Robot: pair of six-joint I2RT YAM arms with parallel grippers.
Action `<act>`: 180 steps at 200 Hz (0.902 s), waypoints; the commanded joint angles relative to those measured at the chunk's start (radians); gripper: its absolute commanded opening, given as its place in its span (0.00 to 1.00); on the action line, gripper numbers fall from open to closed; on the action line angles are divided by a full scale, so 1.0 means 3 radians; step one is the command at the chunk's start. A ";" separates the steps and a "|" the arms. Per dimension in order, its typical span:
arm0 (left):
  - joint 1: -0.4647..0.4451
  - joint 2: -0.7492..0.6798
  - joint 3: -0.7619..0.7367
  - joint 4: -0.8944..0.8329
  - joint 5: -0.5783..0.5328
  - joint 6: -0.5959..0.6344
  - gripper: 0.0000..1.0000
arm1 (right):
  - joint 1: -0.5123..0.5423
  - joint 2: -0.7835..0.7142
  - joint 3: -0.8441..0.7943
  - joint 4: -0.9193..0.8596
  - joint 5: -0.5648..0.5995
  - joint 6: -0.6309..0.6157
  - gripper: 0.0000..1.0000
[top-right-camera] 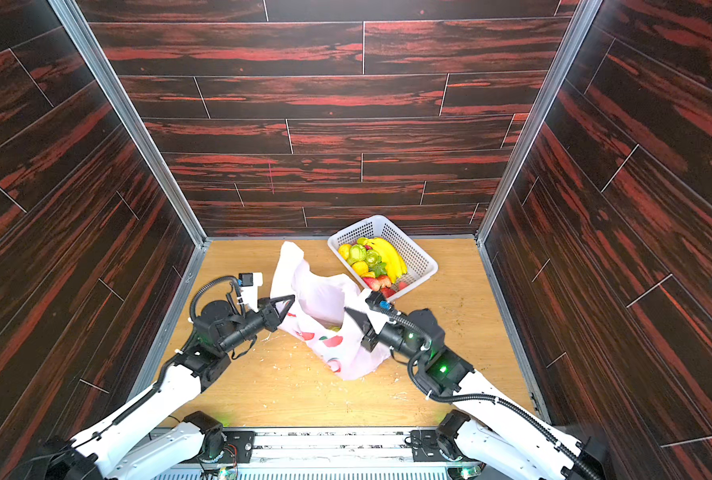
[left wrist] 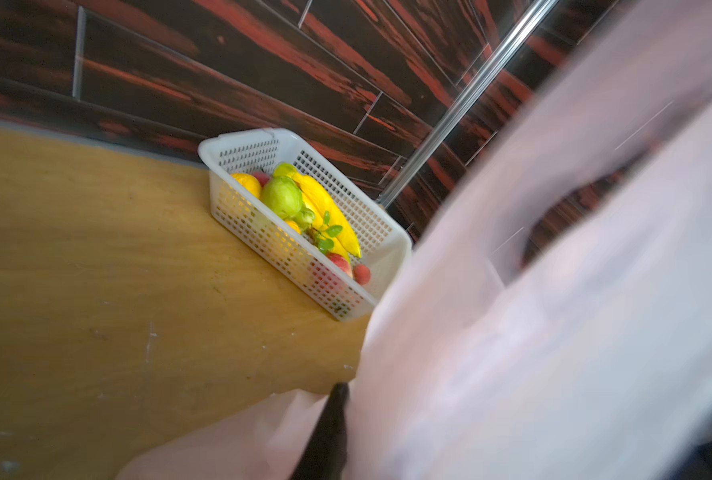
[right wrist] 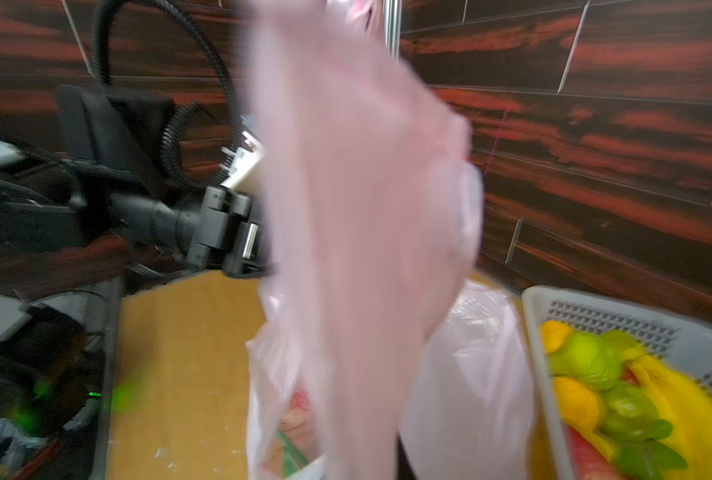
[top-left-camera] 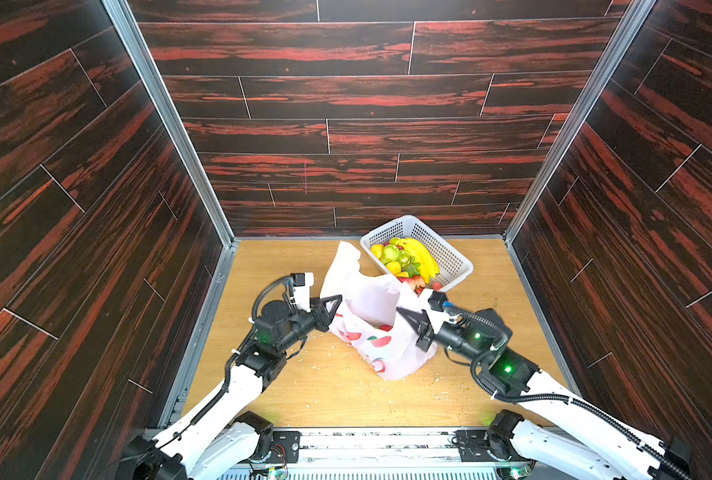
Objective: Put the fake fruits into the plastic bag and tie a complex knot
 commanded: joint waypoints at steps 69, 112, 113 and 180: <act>0.0211 -0.0719 0.0587 -0.1175 0.0044 0.0207 0.72 | -0.1039 0.0393 0.0700 -0.0263 -0.2116 0.0012 0.00; 0.0211 -0.0699 0.0815 -0.1358 0.0315 0.0181 0.76 | -0.1139 0.0565 0.0723 -0.0095 -0.2341 0.0049 0.00; 0.0213 -0.0702 0.0818 -0.1355 0.0326 0.0182 0.76 | -0.1145 0.0567 0.0725 -0.0096 -0.2351 0.0046 0.00; -0.0209 -0.0637 0.1322 -0.1008 0.1160 0.0208 0.74 | -0.1269 0.0740 0.0768 -0.0076 -0.2914 -0.0016 0.00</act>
